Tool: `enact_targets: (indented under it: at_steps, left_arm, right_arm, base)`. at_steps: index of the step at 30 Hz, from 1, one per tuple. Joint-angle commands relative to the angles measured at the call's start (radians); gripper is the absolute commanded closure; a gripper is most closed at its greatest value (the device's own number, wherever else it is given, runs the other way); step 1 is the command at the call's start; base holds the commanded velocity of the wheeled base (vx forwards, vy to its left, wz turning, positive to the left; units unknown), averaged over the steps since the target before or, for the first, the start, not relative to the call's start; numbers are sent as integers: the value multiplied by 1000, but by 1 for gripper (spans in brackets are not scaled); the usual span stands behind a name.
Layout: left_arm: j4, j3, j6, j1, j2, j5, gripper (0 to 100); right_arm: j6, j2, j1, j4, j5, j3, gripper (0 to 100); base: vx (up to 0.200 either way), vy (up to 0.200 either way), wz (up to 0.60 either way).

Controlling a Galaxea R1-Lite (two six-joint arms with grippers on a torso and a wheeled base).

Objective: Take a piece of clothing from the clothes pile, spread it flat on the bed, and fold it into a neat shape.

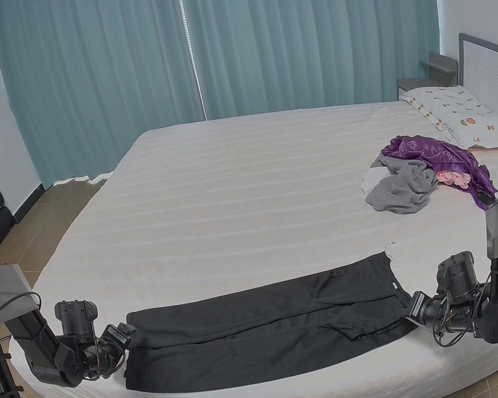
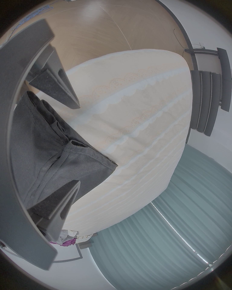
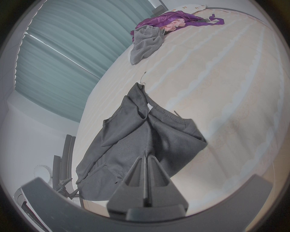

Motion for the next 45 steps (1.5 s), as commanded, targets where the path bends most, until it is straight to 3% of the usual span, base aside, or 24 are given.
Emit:
enact_targets:
  at_steps: [1,9,10,17,26,32,39,44,45]
  left_arm:
    - [-1,-1,0,0,4,1,0]
    - [-1,-1,0,0,4,1,0]
    - [-1,-1,0,0,4,1,0]
    - [-2,1,0,0,-7,1,0]
    - [-5,-7,0,0,-18,7,0]
    - [-5,-8,0,0,-19,5,0]
    - [-5,-4,14,0,-26,-1,0]
    - [-5,-10,81,0,-19,-9,0]
    - [-4,-10,109,0,-19,-41,0]
  right_arm:
    - [0,-20,-4,0,8,17,100]
    - [-34,-6,-12,0,9,37,100]
    - [-36,-6,-12,0,9,37,0]
    - [-40,-12,-30,-8,25,33,0]
    - [-37,-84,-147,-14,31,-19,0]
    - [-30,-75,-179,-15,64,-38,0]
    - [-30,-67,-203,-18,117,-38,0]
    - [-30,-29,-217,-37,144,-38,0]
    - [-30,-16,-220,-48,147,-36,0]
  base:
    - [0,0,0]
    - [0,0,0]
    - [0,0,0]
    - [0,0,0]
    - [0,0,0]
    - [200,0,0]
    - [0,0,0]
    - [0,0,0]
    - [0,0,0]
